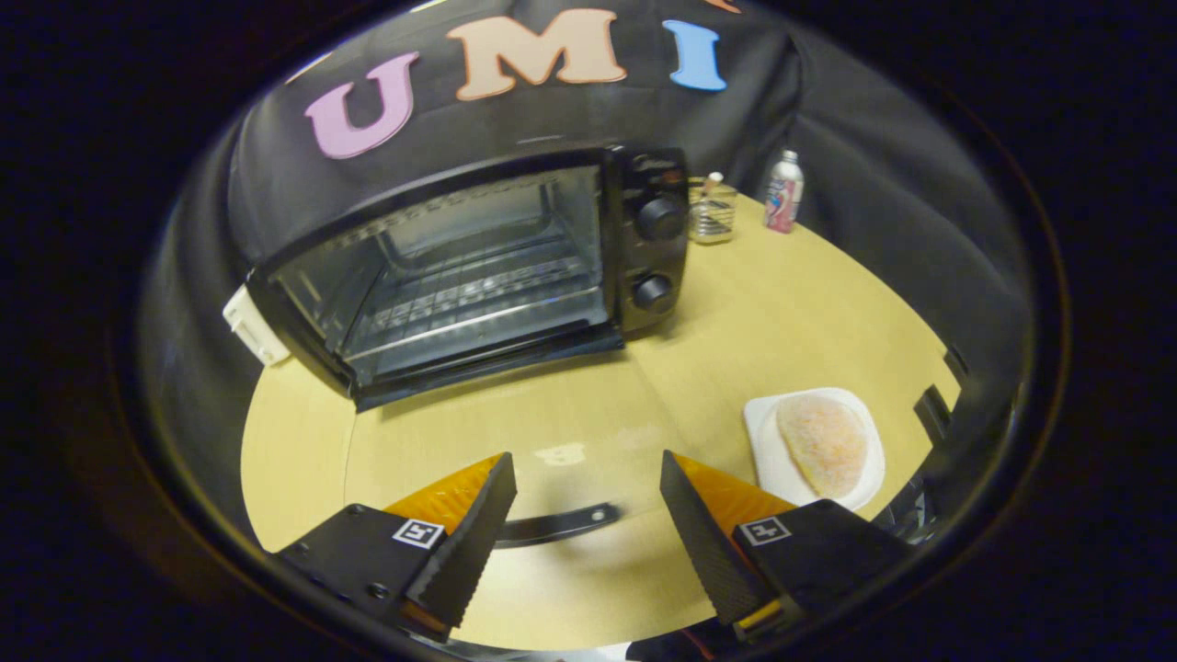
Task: Open the toaster oven, put the food inside, and close the toaster oven door.
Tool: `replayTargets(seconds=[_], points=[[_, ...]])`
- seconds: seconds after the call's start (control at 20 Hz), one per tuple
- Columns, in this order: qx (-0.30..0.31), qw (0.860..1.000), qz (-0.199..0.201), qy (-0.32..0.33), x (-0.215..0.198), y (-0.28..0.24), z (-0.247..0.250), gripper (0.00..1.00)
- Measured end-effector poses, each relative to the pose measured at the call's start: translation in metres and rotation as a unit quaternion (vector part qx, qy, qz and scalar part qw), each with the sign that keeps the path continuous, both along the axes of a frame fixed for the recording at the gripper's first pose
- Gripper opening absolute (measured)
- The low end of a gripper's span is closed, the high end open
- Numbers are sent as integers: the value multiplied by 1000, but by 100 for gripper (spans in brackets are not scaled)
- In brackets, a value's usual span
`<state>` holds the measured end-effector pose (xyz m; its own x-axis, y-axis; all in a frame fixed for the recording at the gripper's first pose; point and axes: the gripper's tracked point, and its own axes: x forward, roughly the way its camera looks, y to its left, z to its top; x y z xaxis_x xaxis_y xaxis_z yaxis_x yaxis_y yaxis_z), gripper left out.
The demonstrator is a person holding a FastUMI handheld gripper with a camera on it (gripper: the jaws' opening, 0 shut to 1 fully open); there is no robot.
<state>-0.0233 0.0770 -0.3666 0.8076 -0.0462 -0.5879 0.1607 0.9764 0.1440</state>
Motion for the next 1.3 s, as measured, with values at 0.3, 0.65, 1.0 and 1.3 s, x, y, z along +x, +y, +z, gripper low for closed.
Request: replayTargets(seconds=[0.3,0.65,1.0,1.3], points=[[-4,998,-64,2,-15,-98,5,100],[-7,997,-75,25,-33,-168,-22,100],[-5,999,-9,54,-18,-172,-57,100],[10,998,14,60,-11,-174,-67,100]])
